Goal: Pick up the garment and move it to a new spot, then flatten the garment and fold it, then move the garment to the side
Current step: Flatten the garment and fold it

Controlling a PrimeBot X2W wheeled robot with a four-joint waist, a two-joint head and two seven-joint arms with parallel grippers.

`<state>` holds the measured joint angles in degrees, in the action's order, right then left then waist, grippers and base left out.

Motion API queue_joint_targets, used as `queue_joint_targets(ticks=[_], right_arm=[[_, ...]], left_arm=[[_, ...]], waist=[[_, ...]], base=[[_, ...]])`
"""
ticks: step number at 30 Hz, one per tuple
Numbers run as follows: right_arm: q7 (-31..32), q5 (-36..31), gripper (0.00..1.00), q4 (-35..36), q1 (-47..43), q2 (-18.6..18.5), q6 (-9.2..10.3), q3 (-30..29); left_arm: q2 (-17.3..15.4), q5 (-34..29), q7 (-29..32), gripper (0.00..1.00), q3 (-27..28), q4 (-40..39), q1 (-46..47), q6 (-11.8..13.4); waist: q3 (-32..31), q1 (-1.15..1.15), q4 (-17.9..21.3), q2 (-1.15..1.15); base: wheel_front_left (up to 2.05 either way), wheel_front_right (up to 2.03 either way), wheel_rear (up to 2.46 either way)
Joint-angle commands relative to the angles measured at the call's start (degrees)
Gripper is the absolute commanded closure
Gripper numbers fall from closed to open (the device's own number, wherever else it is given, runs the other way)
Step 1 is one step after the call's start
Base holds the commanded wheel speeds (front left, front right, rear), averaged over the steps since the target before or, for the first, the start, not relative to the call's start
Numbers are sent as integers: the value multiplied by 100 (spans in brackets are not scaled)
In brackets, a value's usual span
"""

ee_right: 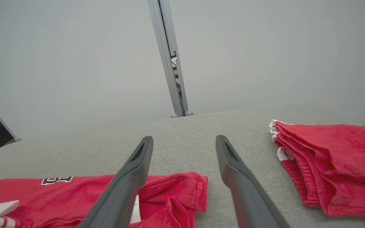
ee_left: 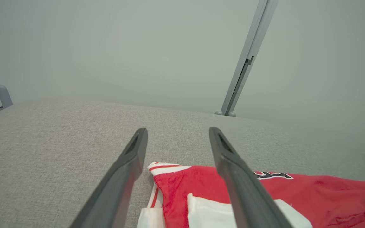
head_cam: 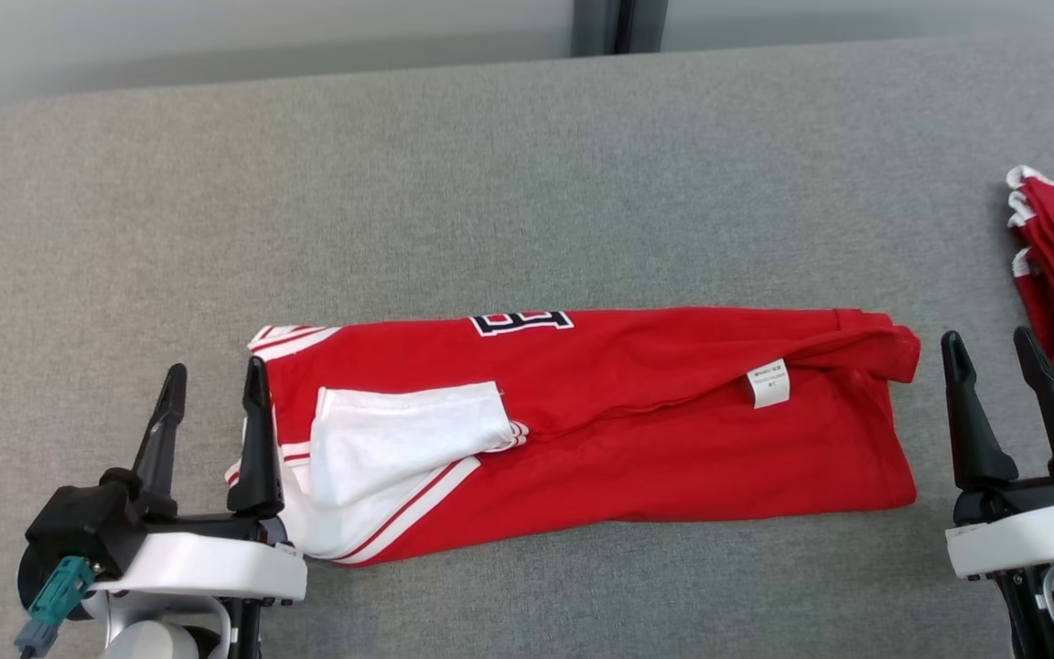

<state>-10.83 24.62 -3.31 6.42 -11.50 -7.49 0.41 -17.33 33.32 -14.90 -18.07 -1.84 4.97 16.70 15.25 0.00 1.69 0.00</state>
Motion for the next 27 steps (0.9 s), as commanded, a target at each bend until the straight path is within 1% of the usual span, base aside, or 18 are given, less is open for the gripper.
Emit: queue_joint_targets(ticks=[1,3,7,11,20,27], right_arm=[[76,-126,0,42,-105,54,-2,-83],[180,-320,0,92,-198,117,-2,-146],[328,-472,0,163,-427,273,-2,-169],[441,-593,0,194,-630,347,-2,-132],[609,-721,0,248,-890,423,-2,-143],[653,-743,0,268,-920,442,-2,-154]], left_arm=[[-3,-106,-27,0,87,-26,-100,23],[10,-196,-26,0,181,-52,-154,10],[-4,-353,-30,0,286,-29,-362,-55],[-51,-477,-30,0,298,48,-570,-129],[-92,-570,-31,0,228,279,-787,-206],[-124,-588,-14,0,193,352,-739,-195]], waist=[[-201,0,46,0],[-337,0,55,0],[-588,0,80,0],[-790,0,115,0],[-965,0,110,0],[-967,0,87,0]], base=[[0,0,0],[0,0,0],[0,0,0],[0,0,0],[0,0,0],[0,0,0]])
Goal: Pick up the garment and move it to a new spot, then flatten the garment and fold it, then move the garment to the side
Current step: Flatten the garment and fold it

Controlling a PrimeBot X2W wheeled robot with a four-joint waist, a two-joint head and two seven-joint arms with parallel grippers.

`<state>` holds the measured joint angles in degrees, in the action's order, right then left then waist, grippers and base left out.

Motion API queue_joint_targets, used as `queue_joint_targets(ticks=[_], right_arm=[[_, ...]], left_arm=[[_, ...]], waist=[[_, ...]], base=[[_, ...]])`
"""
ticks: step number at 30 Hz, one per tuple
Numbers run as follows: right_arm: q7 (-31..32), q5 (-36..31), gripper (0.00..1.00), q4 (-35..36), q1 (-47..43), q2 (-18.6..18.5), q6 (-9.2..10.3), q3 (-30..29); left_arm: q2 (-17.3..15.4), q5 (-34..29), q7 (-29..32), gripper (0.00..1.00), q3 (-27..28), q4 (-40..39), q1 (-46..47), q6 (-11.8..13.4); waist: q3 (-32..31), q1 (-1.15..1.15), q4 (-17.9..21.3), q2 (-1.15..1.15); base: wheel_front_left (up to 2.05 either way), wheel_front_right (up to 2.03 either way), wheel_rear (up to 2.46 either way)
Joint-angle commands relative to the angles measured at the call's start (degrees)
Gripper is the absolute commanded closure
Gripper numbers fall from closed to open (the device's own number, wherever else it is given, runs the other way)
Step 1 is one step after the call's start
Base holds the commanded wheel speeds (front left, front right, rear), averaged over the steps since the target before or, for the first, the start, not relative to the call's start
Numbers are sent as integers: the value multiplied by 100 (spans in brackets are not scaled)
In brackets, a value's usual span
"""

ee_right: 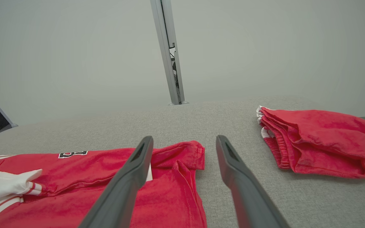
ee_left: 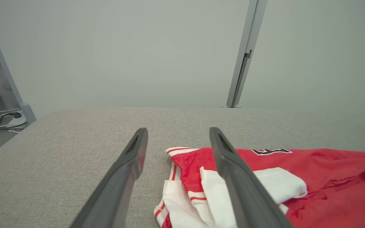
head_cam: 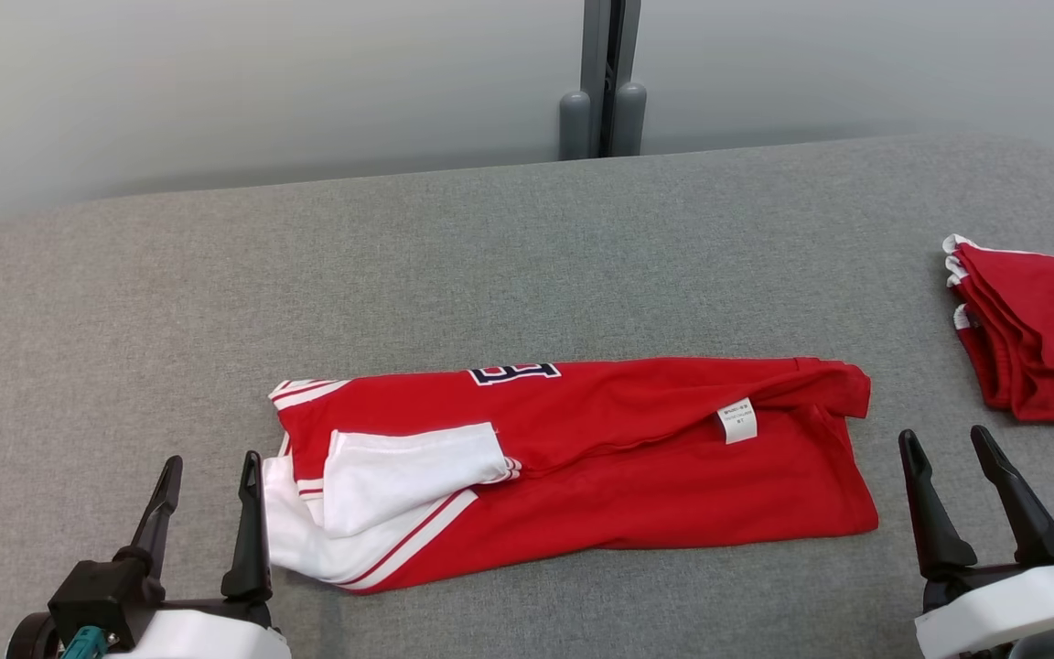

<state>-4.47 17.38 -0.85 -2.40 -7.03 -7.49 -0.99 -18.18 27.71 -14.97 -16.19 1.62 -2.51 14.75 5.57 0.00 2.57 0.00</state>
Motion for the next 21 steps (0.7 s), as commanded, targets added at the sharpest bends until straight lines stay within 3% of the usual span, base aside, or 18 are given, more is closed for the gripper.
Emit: queue_joint_targets(ticks=[1,11,21], right_arm=[[21,-10,0,17,-38,-6,-2,-16],[65,6,0,-286,335,-130,-2,-158],[45,286,0,-1385,1533,-560,-2,-318]], left_arm=[[-42,-26,-2,0,2,10,14,7],[-34,-58,19,0,-47,-54,248,10],[81,-165,7,0,-196,-61,709,-96]], waist=[[5,0,-4,0],[230,0,-104,0],[829,0,-365,0]], base=[[0,0,0],[0,0,0],[0,0,0]])
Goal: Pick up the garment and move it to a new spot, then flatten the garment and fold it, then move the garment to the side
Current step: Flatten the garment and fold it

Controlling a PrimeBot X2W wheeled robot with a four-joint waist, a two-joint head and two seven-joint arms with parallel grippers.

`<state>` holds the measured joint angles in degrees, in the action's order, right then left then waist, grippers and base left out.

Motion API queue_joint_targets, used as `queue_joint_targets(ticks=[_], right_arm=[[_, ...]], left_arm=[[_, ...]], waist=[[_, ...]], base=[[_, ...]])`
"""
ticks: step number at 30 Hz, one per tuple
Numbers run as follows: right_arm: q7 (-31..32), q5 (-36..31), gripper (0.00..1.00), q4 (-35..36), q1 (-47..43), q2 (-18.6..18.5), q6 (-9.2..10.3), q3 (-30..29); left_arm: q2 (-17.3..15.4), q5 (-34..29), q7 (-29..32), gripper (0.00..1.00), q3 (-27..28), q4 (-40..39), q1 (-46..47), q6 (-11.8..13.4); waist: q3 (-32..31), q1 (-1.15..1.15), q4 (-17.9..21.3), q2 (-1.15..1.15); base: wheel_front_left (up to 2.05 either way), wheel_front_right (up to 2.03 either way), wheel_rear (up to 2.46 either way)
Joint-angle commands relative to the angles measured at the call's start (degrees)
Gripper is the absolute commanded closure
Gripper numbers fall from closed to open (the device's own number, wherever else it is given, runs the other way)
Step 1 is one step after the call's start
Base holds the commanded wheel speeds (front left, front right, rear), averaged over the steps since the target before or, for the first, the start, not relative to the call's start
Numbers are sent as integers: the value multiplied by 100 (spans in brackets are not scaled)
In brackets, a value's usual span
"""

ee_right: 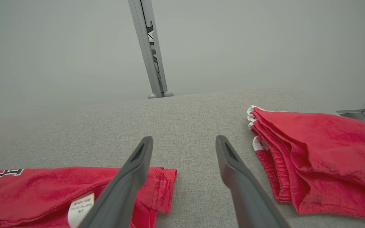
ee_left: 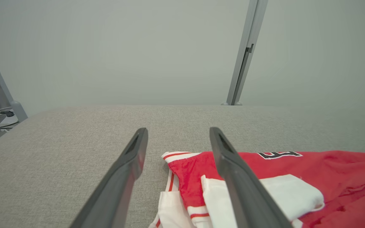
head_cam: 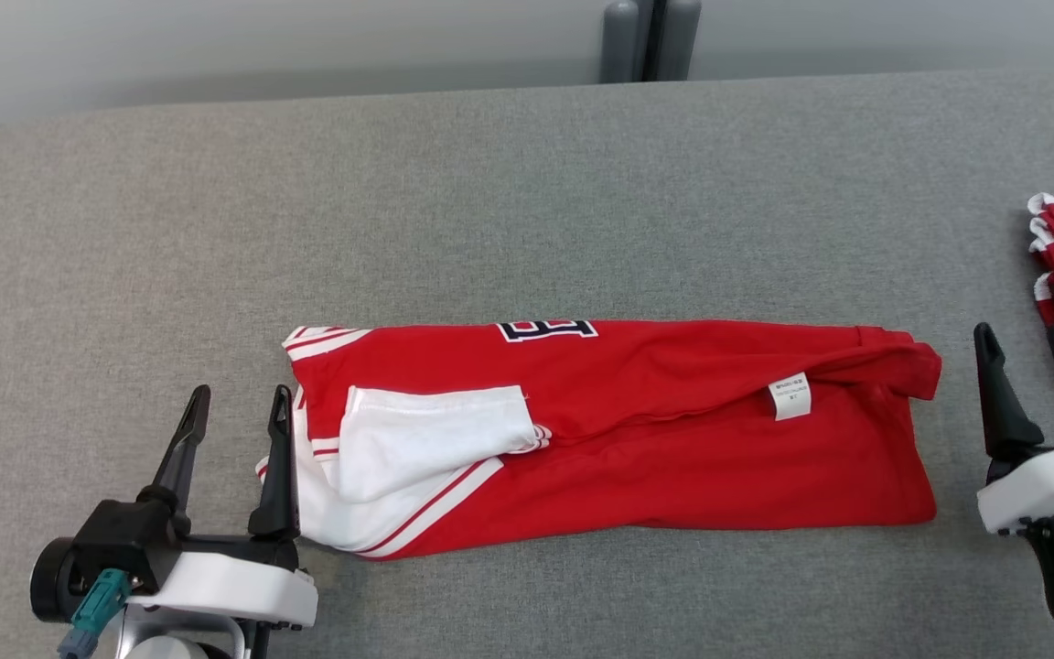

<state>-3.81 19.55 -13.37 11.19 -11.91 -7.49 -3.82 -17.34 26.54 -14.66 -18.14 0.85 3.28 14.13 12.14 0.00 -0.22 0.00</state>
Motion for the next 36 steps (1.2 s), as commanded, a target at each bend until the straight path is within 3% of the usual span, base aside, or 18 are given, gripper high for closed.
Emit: queue_joint_targets(ticks=[1,13,27,28,29,30,36], right_arm=[[-18,80,0,-270,307,-115,-2,-29],[-6,509,0,-1764,1117,-190,-2,582],[-159,915,0,-1916,550,46,-9,1471],[-165,884,23,-1963,551,57,-8,1498],[-184,892,56,-2008,547,85,-8,1509],[-214,837,100,-2061,547,77,-8,1515],[-439,831,100,-2223,460,158,0,1429]], left_arm=[[13,-56,-27,0,-6,26,179,-50],[158,-143,-47,0,-60,243,561,-220],[256,-204,-55,0,25,408,659,-359],[259,-214,-55,0,32,415,662,-375],[266,-223,-55,0,35,421,663,-389],[275,-233,-55,0,40,424,668,-393],[335,-266,-55,0,111,437,616,-427]], waist=[[232,0,-103,0],[615,0,-165,0],[654,0,-104,0],[654,0,-107,0],[651,0,-113,0],[647,0,-120,0],[594,0,-111,0]], base=[[0,0,0],[0,0,0],[0,0,0],[0,0,0],[0,0,0],[0,0,0],[0,0,0]])
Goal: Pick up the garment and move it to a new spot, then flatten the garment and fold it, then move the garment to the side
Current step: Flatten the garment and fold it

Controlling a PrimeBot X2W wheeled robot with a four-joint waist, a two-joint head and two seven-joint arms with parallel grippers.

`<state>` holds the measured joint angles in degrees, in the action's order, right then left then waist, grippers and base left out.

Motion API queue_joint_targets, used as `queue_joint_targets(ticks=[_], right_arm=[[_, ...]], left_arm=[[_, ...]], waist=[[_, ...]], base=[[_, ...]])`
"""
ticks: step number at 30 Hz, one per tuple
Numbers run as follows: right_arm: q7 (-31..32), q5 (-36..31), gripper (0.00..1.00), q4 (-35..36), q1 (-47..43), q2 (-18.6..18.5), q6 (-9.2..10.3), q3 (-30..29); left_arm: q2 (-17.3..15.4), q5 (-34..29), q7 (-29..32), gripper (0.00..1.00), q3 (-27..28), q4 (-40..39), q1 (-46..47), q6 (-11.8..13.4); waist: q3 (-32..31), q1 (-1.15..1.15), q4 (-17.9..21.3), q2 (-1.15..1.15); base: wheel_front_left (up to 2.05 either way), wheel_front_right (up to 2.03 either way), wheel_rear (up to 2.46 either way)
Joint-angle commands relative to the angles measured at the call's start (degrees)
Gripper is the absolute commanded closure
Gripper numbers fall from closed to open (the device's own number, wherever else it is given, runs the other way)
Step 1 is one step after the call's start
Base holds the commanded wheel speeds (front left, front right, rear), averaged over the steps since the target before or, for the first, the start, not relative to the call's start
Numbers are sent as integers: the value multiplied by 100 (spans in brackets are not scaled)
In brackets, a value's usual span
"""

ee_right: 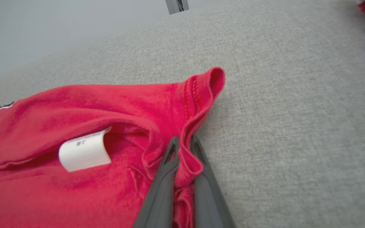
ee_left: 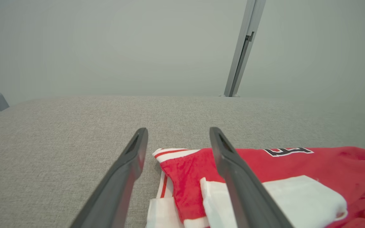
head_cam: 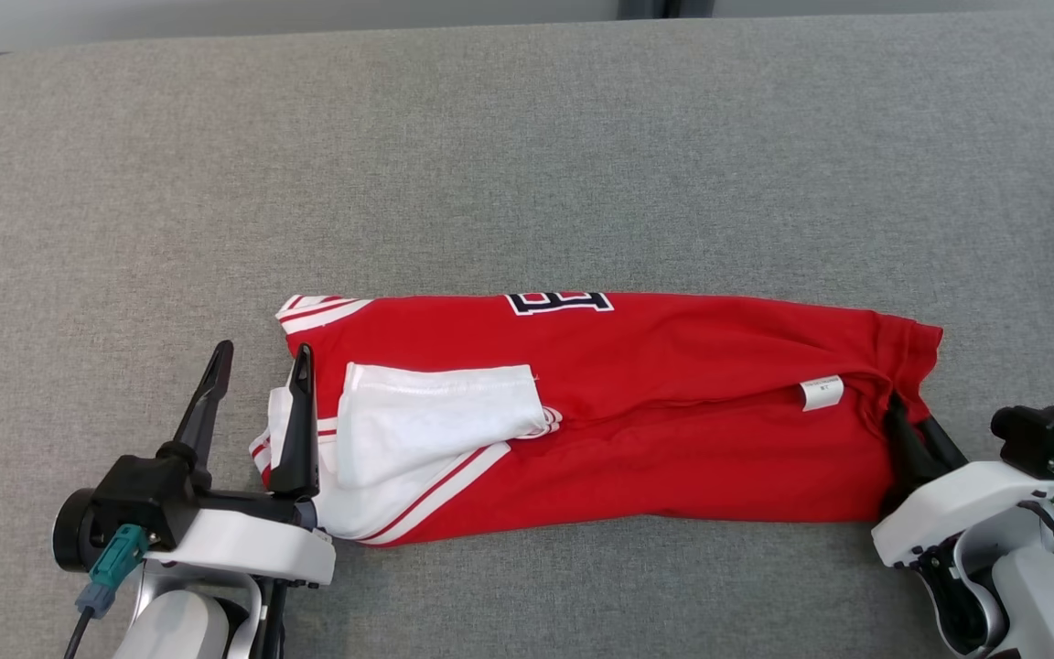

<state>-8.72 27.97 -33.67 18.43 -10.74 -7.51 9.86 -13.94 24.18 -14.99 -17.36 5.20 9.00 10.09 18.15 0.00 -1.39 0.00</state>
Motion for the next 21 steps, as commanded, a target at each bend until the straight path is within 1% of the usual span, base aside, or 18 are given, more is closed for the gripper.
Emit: queue_joint_targets(ticks=[1,8,14,15,19,21], right_arm=[[-15,20,100,-186,-268,21,2,5],[-305,32,100,-96,-216,-392,22,-524],[-358,-97,100,36,-270,-920,14,-918],[-358,-97,100,36,-270,-920,14,-918],[-245,-145,100,195,-275,-1113,1,-1074],[-147,-153,100,364,-271,-1095,1,-1063]], left_arm=[[0,-42,-22,0,49,-1,26,-27],[26,-99,-22,0,178,-20,-49,-74],[77,-133,-23,0,237,-13,-118,-117],[77,-133,-23,0,237,-13,-118,-117],[95,-161,-23,0,279,1,-154,-145],[99,-165,-23,0,297,15,-194,-147]], waist=[[-16,0,16,0],[-99,0,98,0],[-181,0,141,0],[-181,0,141,0],[-252,0,173,0],[-302,0,188,0]], base=[[0,0,0],[0,0,0],[0,0,0],[0,0,0],[0,0,0],[0,0,0]])
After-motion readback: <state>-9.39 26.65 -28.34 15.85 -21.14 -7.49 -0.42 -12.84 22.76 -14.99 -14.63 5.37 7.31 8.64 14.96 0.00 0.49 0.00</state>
